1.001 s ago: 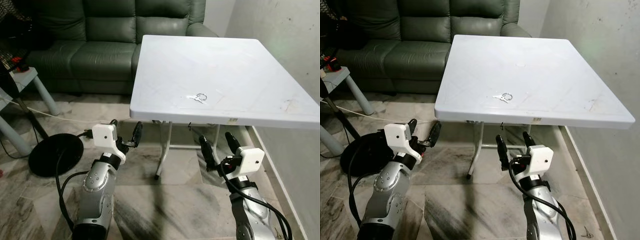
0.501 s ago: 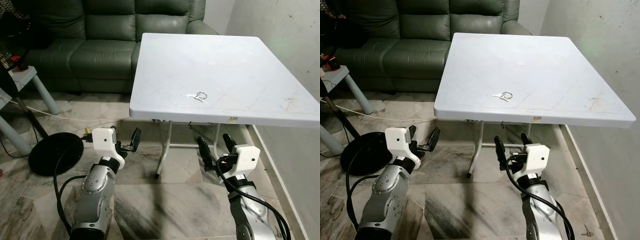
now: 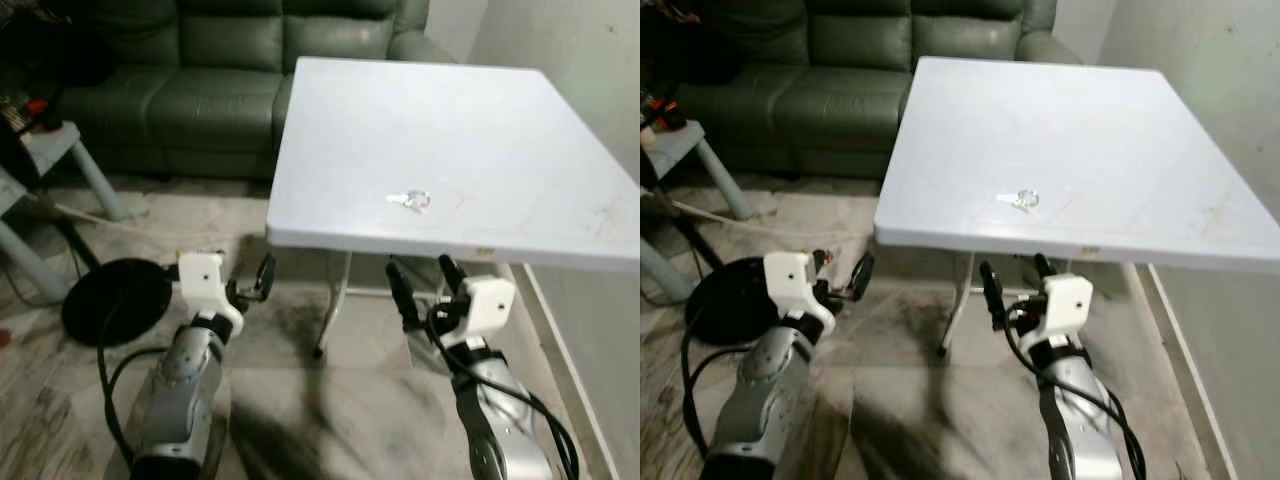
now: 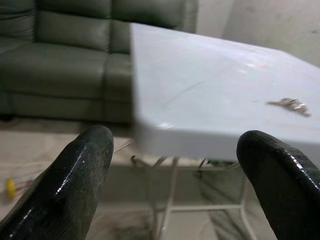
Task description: Hang keys on a hook
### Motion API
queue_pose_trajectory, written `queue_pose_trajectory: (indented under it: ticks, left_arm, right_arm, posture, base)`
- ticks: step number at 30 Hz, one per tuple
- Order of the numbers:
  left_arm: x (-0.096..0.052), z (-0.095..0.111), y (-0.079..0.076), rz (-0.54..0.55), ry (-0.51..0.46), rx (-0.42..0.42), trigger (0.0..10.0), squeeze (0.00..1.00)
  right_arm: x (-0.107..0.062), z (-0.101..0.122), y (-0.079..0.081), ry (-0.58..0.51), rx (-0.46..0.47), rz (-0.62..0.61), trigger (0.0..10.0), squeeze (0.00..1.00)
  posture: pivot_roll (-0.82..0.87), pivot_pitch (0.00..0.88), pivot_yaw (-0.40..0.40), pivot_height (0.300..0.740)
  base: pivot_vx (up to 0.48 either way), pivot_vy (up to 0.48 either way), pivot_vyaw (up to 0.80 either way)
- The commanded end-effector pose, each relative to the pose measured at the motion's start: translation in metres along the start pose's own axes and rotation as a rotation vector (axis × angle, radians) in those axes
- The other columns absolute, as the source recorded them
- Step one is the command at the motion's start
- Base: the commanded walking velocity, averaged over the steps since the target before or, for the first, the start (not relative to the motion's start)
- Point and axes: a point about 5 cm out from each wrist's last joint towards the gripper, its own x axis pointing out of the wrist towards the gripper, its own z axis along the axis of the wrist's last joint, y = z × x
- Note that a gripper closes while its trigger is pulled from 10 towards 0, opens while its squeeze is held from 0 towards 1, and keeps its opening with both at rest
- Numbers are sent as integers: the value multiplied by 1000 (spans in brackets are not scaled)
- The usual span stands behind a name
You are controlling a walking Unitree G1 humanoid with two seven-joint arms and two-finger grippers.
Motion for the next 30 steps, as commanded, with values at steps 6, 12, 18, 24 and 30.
queue_pose_trajectory:
  ticks: [6,12,18,24,30]
  left_arm:
    - [2,0,-9,-28,7,3,10000,0]
    - [3,0,-11,-27,8,-6,10000,0]
    - [3,0,-12,-23,6,-11,10000,0]
    - [3,-1,-13,-22,9,-15,10000,0]
    - [3,0,-14,-14,5,-10,10000,0]
  right_arm:
    - [-2,5,-7,-4,-21,-16,10000,0]
    - [-1,5,-6,-1,-18,-7,10000,0]
    - [-1,4,-4,3,-17,6,10000,0]
    - [-2,3,-4,7,-18,12,10000,0]
    - [-3,2,-4,17,-21,19,10000,0]
  posture:
    - [38,49,-26,740]
    - [40,47,-26,740]
    - [46,36,-33,740]
    - [45,32,-36,740]
    - [47,24,-42,740]
  base:
    - [326,0,0]
    - [321,0,0]
    - [127,337,0]
    - [80,370,0]
    - [0,420,0]
